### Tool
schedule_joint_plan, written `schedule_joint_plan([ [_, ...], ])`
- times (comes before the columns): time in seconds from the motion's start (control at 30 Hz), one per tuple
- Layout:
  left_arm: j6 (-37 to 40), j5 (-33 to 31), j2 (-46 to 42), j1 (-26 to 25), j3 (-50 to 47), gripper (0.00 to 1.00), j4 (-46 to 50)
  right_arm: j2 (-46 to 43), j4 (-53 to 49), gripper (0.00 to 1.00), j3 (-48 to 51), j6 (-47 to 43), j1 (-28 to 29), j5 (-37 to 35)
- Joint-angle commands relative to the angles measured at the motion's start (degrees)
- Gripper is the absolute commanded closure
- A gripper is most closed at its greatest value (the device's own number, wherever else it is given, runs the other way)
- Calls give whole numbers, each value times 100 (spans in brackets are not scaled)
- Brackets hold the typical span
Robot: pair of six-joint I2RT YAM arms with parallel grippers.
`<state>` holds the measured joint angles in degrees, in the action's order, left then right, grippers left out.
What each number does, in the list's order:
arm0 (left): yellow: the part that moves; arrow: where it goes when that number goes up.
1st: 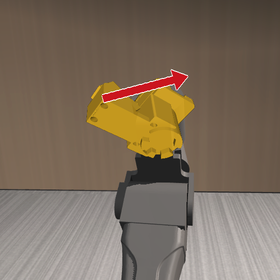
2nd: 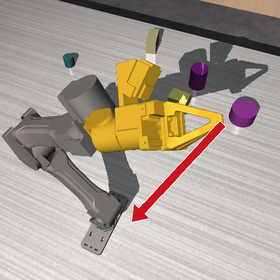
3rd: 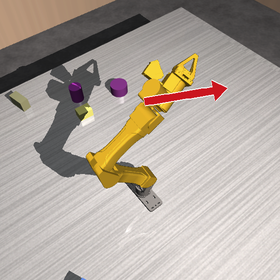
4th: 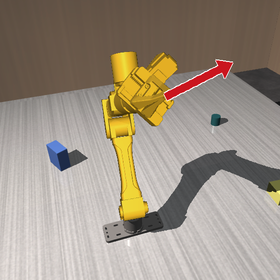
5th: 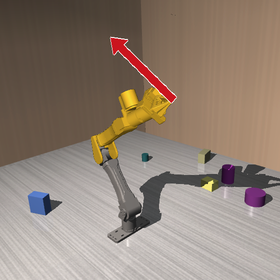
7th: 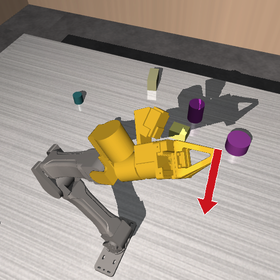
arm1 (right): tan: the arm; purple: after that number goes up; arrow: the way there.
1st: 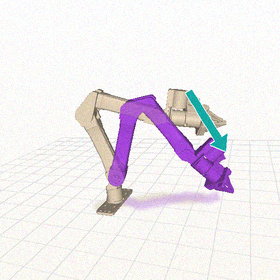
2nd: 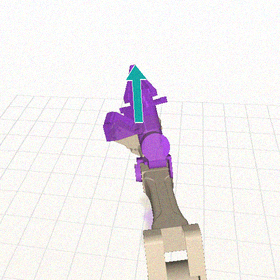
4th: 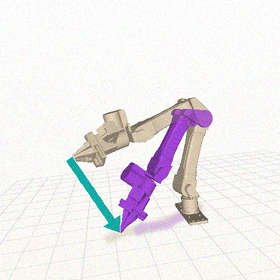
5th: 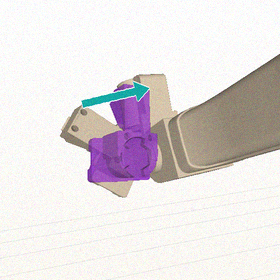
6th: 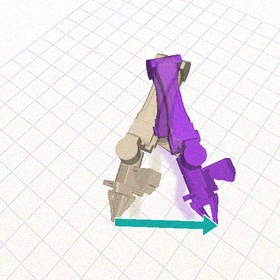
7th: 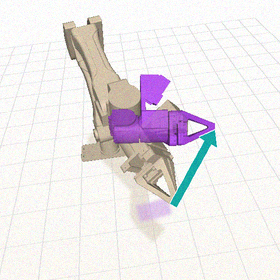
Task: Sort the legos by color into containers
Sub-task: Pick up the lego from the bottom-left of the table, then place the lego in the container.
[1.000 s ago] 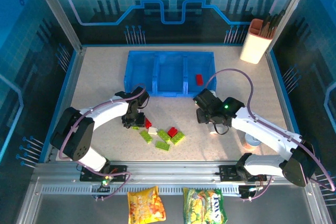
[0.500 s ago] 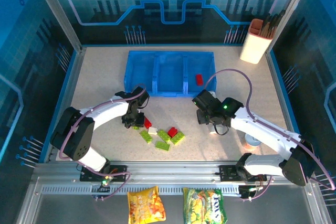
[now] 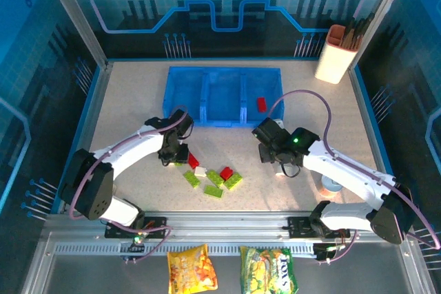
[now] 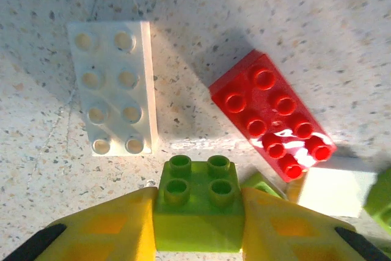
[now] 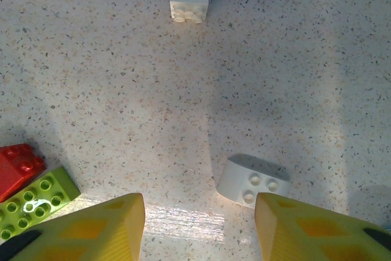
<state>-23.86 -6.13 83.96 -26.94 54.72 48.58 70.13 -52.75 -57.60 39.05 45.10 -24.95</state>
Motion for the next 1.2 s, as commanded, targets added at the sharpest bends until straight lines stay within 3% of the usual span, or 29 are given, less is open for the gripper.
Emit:
schedule_joint_plan([
  [0.0, 57, 184, -181, 26, 395, 64, 401, -83, -156, 48, -120, 138, 116, -115],
  [0.33, 132, 154, 395, -245, 1726, 65, 752, -275, -305, 48, -65, 217, 145, -184],
  [0.67, 239, 55, 1655, -661, 3659, 65, 1024, -720, -608, 47, 119, 374, 150, -367],
  [1.17, 302, -141, 3636, -706, 5838, 65, 895, -1093, -1074, 47, 218, 569, 143, -603],
])
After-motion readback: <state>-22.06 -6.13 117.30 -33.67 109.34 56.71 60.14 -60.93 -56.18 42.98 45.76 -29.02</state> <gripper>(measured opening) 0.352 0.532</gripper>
